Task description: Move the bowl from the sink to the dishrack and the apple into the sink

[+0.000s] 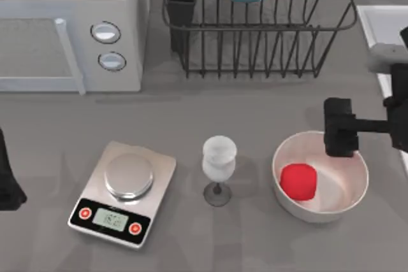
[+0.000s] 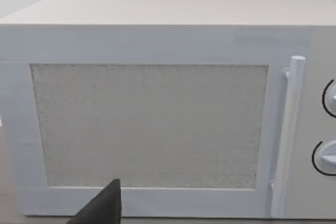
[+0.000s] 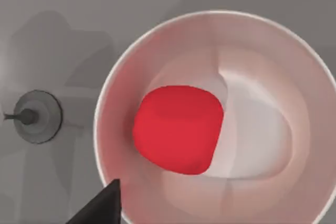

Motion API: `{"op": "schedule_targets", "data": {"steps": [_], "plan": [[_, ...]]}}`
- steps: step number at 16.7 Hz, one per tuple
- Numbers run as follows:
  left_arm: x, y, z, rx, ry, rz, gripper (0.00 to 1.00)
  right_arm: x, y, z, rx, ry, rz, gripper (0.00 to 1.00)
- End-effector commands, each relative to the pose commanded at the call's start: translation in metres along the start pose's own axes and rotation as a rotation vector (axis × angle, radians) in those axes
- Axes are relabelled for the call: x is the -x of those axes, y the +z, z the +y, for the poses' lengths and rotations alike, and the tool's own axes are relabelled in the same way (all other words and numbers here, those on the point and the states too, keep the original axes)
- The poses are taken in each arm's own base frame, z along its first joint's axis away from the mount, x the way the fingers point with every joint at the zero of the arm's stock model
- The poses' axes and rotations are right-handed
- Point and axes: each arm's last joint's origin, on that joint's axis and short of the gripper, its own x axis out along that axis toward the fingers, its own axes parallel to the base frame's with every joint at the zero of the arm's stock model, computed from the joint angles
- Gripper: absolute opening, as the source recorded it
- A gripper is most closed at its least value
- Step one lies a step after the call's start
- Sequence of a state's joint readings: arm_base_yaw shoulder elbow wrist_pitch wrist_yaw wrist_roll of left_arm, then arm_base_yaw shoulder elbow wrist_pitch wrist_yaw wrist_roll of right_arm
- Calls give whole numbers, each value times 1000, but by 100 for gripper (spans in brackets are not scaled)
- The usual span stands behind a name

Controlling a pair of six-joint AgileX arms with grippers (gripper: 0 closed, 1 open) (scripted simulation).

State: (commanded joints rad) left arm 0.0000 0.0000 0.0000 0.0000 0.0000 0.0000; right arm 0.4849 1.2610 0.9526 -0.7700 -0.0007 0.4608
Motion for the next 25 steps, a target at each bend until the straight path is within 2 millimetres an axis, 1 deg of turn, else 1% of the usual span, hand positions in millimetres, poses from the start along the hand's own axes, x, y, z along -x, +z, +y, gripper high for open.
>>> {"op": "schedule_targets", "data": {"steps": [3, 6, 8, 10, 14, 16, 18, 20, 22, 25], "plan": [[0, 0, 0, 0, 0, 0, 100, -35, 19, 31, -17, -90, 214, 100], [0, 0, 0, 0, 0, 0, 100, -66, 29, 55, -29, -174, 358, 100], [0, 0, 0, 0, 0, 0, 100, -79, 31, 65, -34, -209, 412, 100], [0, 0, 0, 0, 0, 0, 100, -85, 33, 70, -36, -225, 435, 100], [0, 0, 0, 0, 0, 0, 100, -86, 33, 71, -36, -227, 437, 100], [0, 0, 0, 0, 0, 0, 100, -86, 33, 69, -38, -227, 434, 100], [0, 0, 0, 0, 0, 0, 100, -90, 31, 64, -1, -243, 415, 100], [0, 0, 0, 0, 0, 0, 100, -101, 26, 56, 63, -270, 388, 100], [0, 0, 0, 0, 0, 0, 100, -117, 18, 49, 113, -295, 371, 100], [0, 0, 0, 0, 0, 0, 100, -144, 5, 42, 109, -298, 374, 100]]}}
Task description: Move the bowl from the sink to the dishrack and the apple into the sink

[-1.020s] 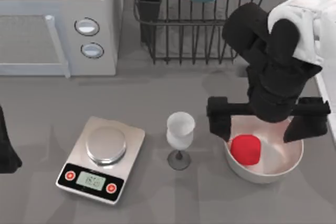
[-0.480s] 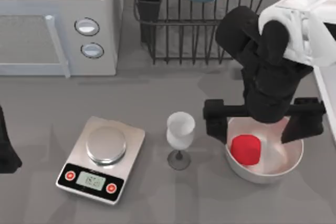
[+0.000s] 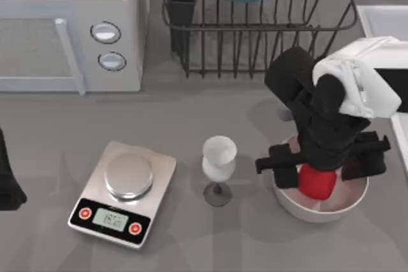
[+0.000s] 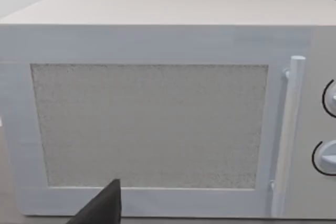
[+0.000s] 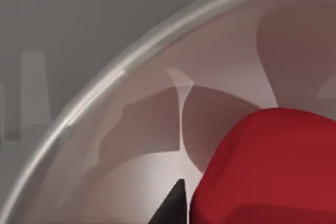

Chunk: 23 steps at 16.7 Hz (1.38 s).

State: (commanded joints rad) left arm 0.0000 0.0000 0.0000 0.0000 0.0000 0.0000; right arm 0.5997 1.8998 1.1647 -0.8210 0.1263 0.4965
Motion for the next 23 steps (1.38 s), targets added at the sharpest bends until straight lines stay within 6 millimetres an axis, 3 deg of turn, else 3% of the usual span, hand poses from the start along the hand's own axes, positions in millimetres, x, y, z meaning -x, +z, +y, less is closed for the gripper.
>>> {"op": "schedule_targets", "data": {"steps": [4, 10, 23], "plan": [[0, 0, 0, 0, 0, 0, 100, -29, -3, 13, -88, 69, 63, 100], [0, 0, 0, 0, 0, 0, 100, -33, -2, 18, -118, 99, 79, 100], [0, 0, 0, 0, 0, 0, 100, -33, -2, 18, -118, 99, 79, 2]]}}
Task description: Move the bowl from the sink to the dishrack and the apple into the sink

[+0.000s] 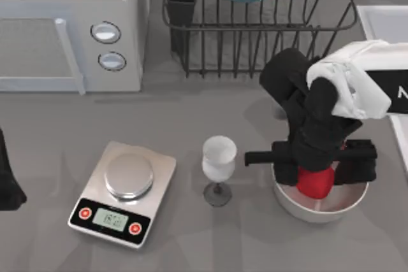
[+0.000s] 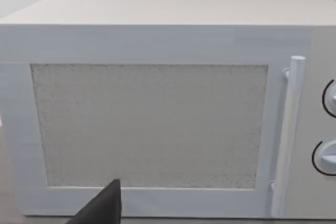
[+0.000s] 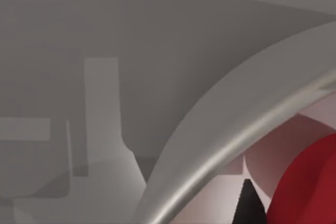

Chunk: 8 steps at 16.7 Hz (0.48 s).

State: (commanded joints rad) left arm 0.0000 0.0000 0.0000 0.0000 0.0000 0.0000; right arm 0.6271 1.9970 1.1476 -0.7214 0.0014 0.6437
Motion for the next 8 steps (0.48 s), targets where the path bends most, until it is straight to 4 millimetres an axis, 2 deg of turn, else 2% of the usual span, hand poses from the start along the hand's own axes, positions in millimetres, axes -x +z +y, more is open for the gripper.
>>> {"op": "schedule_targets", "data": {"steps": [8], "plan": [[0, 0, 0, 0, 0, 0, 100, 0, 0, 0, 0, 0, 0, 0]]}}
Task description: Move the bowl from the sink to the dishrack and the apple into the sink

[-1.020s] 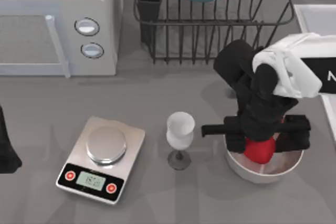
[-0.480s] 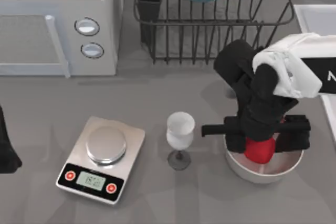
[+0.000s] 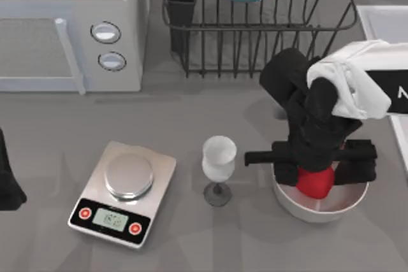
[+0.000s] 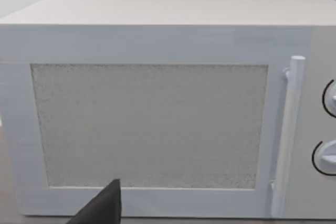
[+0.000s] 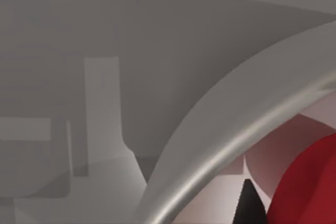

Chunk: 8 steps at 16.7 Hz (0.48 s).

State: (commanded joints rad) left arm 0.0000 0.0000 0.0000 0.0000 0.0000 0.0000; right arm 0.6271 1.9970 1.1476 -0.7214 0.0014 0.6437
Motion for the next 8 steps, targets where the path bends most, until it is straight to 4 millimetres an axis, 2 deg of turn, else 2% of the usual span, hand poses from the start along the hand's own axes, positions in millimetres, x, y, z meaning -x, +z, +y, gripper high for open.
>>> {"op": "schedule_targets", "data": {"steps": [1, 5, 8], "plan": [[0, 0, 0, 0, 0, 0, 100, 32, 9, -6, 26, -1, -87, 0], [0, 0, 0, 0, 0, 0, 100, 40, 14, -15, -5, -31, -68, 0], [0, 0, 0, 0, 0, 0, 100, 66, 18, -20, -27, -41, -68, 0]]}}
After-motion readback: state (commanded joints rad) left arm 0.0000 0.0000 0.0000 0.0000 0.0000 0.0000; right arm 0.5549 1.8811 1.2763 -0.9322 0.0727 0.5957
